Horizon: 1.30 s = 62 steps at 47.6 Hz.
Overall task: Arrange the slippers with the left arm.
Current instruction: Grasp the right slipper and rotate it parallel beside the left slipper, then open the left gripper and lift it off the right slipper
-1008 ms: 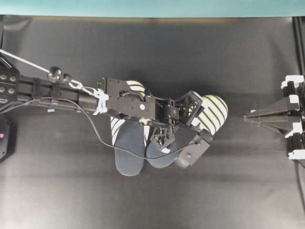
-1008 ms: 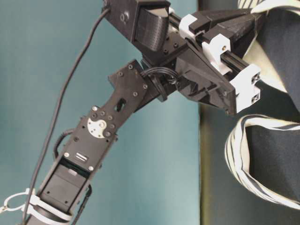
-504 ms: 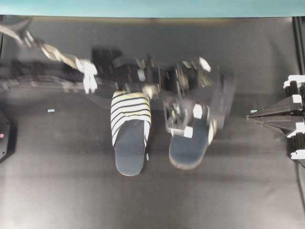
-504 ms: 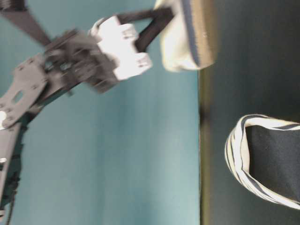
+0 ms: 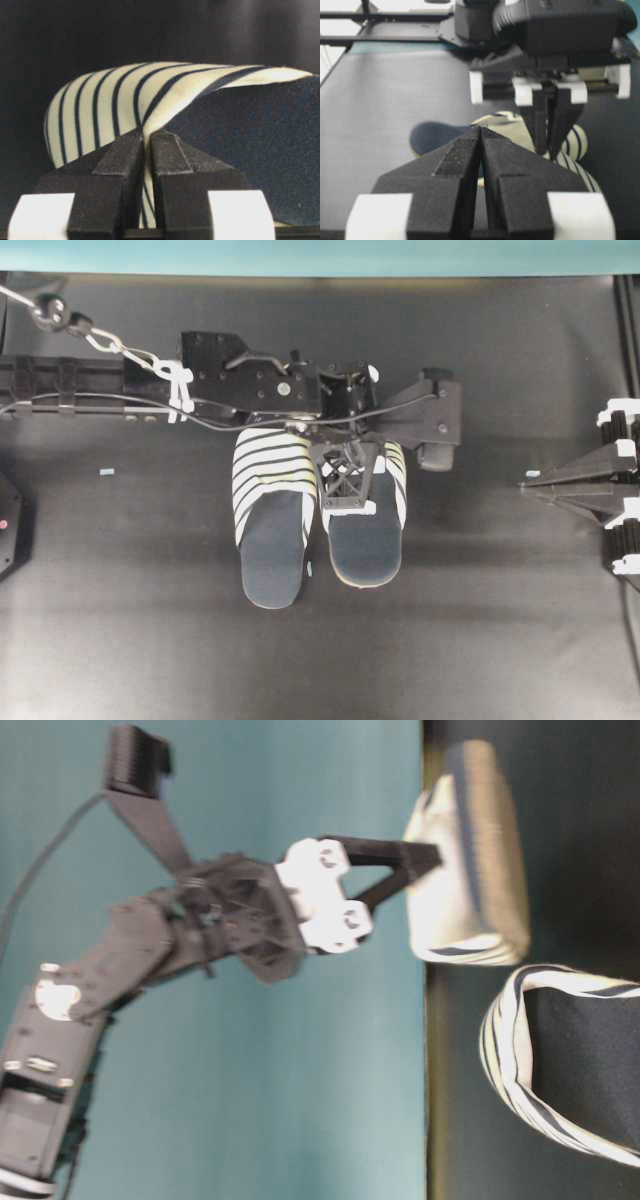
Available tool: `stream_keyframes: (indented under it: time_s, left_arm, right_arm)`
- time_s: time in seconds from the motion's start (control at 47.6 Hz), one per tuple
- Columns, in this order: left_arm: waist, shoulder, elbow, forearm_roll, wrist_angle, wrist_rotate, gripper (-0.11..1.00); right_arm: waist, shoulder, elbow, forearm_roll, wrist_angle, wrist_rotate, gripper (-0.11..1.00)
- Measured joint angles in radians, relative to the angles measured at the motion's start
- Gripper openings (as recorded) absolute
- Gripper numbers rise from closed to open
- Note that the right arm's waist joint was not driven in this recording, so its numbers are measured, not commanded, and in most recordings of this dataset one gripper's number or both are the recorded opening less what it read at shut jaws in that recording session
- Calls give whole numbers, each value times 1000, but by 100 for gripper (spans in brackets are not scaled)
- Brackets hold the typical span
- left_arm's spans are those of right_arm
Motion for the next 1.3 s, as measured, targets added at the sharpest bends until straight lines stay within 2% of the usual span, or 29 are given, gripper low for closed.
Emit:
stream_keyframes:
  time_s: [0.147, 0.357, 0.798, 0.861, 0.924, 1.092, 1.176, 1.302]
  left_arm:
    - [2, 6, 34, 0, -58, 2, 1]
    - [-8, 8, 72, -2, -127, 61, 1]
    - [-23, 17, 94, -2, -160, 75, 3]
    - [-25, 17, 94, -2, -160, 72, 10]
    - [-25, 17, 94, -2, -160, 74, 22]
    - [-26, 17, 94, -2, -147, 71, 69]
    - [-31, 17, 94, -2, -144, 75, 85]
    - [-38, 17, 95, -2, -143, 84, 87]
  right_arm:
    - [0, 0, 2, 0, 0, 0, 0]
    - [0, 0, 2, 2, 0, 0, 0]
    - [0, 0, 5, 2, -6, 0, 0]
    - [0, 0, 5, 0, -6, 0, 0]
    - [0, 0, 5, 0, -6, 0, 0]
    - [0, 0, 5, 2, -6, 0, 0]
    - [0, 0, 6, 0, -9, 0, 0]
    - [0, 0, 6, 0, -9, 0, 0]
